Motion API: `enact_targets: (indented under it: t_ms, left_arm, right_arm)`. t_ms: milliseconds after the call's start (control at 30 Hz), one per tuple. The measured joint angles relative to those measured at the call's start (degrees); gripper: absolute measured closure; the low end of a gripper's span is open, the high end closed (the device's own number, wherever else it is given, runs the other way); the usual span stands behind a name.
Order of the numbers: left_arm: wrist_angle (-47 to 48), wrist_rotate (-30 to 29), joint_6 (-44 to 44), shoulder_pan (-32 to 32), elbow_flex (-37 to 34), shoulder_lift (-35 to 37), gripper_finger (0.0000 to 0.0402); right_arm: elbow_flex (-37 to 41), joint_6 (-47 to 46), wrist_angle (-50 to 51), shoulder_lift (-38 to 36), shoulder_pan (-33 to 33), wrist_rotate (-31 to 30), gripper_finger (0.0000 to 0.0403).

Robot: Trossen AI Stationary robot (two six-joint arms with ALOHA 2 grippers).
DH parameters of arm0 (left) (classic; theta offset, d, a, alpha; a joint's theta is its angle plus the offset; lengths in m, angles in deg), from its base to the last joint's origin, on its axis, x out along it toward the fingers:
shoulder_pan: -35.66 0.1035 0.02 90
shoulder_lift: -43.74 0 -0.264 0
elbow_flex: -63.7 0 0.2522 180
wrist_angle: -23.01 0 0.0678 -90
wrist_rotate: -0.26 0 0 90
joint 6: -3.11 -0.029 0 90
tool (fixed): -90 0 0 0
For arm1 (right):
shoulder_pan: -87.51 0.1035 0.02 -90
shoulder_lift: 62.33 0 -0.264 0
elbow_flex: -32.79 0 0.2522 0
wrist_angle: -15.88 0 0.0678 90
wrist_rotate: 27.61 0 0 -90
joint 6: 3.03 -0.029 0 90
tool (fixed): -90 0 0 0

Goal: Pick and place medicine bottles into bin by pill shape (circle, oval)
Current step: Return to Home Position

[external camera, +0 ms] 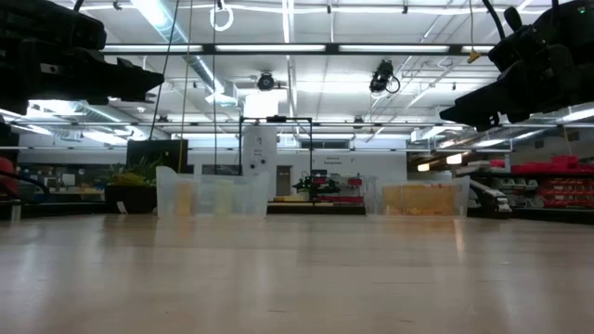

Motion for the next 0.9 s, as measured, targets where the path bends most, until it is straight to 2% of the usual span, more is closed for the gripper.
enact_targets:
  t_ms: [900]
  left_arm:
    - [-0.01,0.00,-0.02,0.00,0.01,-0.01,0.0255]
  right_arm:
    - [0.00,-0.01,-0.01,0.01,0.00,0.01,0.0138]
